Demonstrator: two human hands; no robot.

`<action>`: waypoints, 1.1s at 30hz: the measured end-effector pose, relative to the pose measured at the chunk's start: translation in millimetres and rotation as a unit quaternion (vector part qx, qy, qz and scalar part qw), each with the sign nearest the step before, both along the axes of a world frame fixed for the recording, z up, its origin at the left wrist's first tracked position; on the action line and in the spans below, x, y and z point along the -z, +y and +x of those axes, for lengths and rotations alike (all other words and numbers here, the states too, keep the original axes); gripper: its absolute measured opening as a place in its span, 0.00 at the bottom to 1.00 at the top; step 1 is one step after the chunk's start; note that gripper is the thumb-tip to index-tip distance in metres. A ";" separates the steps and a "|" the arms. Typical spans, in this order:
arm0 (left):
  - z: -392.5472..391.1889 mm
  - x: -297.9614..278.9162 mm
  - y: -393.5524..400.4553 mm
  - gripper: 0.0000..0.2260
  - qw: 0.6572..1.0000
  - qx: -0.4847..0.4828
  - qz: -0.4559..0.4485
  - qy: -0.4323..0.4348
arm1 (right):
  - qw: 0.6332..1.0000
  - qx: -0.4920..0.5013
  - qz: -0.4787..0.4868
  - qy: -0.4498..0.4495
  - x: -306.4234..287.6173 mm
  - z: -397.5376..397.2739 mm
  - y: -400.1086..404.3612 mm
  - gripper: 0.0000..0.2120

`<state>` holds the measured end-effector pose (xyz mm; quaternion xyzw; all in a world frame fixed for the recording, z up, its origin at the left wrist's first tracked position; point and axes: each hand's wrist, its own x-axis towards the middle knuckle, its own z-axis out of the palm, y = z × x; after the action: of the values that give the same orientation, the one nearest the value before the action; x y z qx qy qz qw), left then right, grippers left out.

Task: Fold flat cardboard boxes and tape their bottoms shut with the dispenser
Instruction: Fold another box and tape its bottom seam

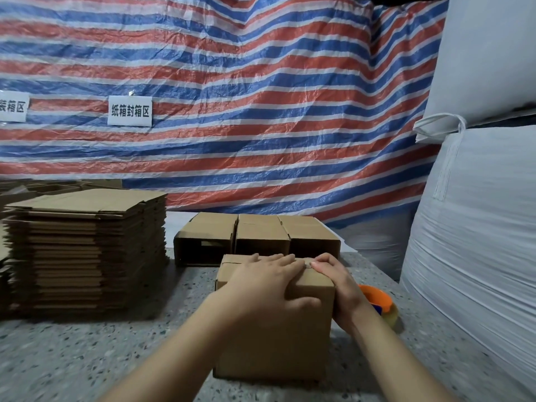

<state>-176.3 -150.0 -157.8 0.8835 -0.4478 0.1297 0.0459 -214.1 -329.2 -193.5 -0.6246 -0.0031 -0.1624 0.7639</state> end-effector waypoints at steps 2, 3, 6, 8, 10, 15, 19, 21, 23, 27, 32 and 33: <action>1.6 2.5 -0.6 0.33 1.000 -0.001 -0.010 -0.019 | 1.000 -0.011 0.005 0.010 0.9 0.8 -2.1 0.06; 1.7 2.2 -0.8 0.31 1.000 0.001 -0.012 -0.020 | 0.999 -0.023 0.010 0.020 1.7 1.2 -4.2 0.08; 3.3 0.3 -1.2 0.31 1.000 0.004 -0.012 -0.018 | 0.997 -0.035 0.064 0.025 7.7 12.2 -20.9 0.13; 3.7 0.4 -1.4 0.30 1.000 0.005 -0.015 -0.015 | 0.995 0.078 0.055 0.026 12.4 25.1 -42.0 0.13; 4.1 1.2 -1.3 0.30 1.000 0.008 -0.020 -0.016 | 0.950 0.237 -0.175 0.101 18.6 36.2 -67.3 0.10; 4.2 1.5 -1.6 0.30 1.000 0.008 -0.022 -0.016 | 0.675 0.288 -0.614 0.290 48.1 42.1 -111.3 0.26; 2.7 1.3 -1.8 0.30 1.000 0.005 -0.020 -0.016 | 0.637 0.258 -0.657 0.310 56.4 41.3 -115.3 0.32; 1.9 1.6 -2.0 0.30 1.000 0.003 -0.019 -0.015 | 0.631 0.230 -0.667 0.323 57.1 41.6 -114.5 0.31; 1.3 1.4 -1.4 0.30 1.000 0.003 -0.022 -0.015 | 0.629 0.214 -0.672 0.327 58.0 42.4 -114.5 0.29; 1.2 2.7 -0.5 0.29 0.999 0.005 -0.032 -0.016 | 0.633 0.222 -0.673 0.312 59.2 43.3 -117.2 0.26; 1.3 -0.7 2.3 0.30 0.998 0.027 -0.053 0.009 | 0.829 0.267 -0.448 0.202 4.5 32.6 -107.9 0.21; 1.0 -2.2 3.6 0.31 0.998 0.023 -0.058 0.029 | 0.877 0.264 -0.361 0.173 -15.6 27.0 -102.0 0.22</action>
<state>-175.3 -146.5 -155.5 0.8722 -0.4584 0.1282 0.1128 -187.1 -431.2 -177.9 -0.8529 0.2357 -0.2349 0.4022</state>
